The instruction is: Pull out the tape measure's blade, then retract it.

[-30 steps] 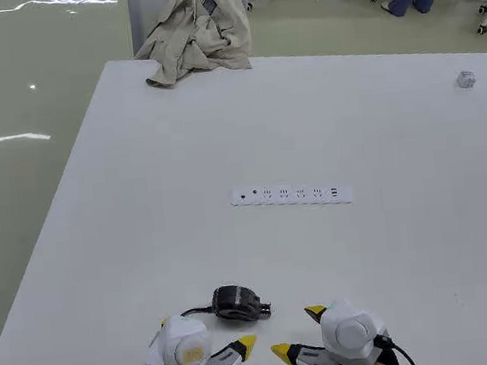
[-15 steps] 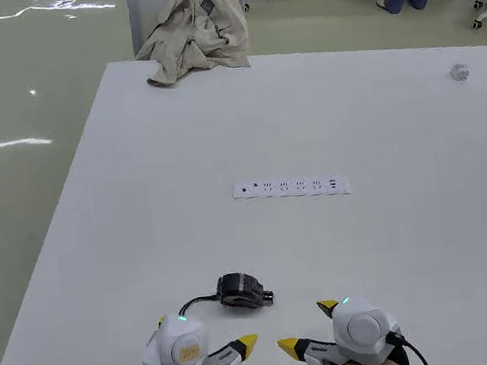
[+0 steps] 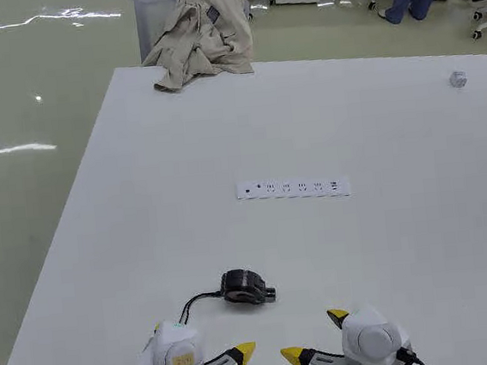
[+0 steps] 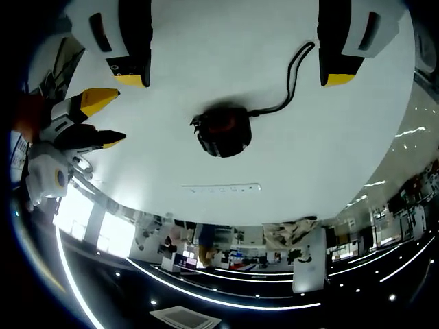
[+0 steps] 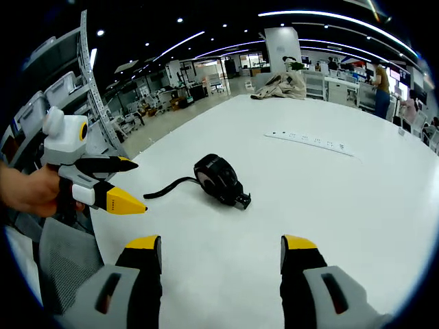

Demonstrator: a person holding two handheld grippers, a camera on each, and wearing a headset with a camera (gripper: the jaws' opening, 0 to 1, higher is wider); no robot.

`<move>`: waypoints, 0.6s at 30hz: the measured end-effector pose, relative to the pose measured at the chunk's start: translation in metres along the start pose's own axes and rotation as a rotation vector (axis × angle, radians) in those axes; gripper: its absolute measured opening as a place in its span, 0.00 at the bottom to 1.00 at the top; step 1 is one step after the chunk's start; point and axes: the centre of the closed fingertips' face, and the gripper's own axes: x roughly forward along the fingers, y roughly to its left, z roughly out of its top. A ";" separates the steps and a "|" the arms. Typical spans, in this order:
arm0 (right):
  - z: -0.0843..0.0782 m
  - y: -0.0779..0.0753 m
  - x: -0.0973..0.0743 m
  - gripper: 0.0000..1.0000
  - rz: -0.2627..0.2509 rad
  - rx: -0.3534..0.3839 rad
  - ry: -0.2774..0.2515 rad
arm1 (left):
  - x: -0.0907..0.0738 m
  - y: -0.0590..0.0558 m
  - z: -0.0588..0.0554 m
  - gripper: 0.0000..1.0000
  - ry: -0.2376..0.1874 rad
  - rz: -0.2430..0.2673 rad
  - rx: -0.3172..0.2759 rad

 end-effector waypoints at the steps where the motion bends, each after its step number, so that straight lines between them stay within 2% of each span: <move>1: -0.001 0.001 -0.003 0.73 -0.005 0.008 -0.006 | -0.002 -0.001 -0.002 1.00 0.000 -0.006 -0.001; 9: -0.004 0.012 -0.020 0.75 -0.019 0.023 -0.023 | -0.017 -0.005 -0.009 1.00 -0.001 -0.023 0.004; 18: -0.001 0.017 -0.034 0.78 -0.033 0.025 -0.037 | -0.032 -0.008 -0.006 1.00 -0.018 -0.030 0.002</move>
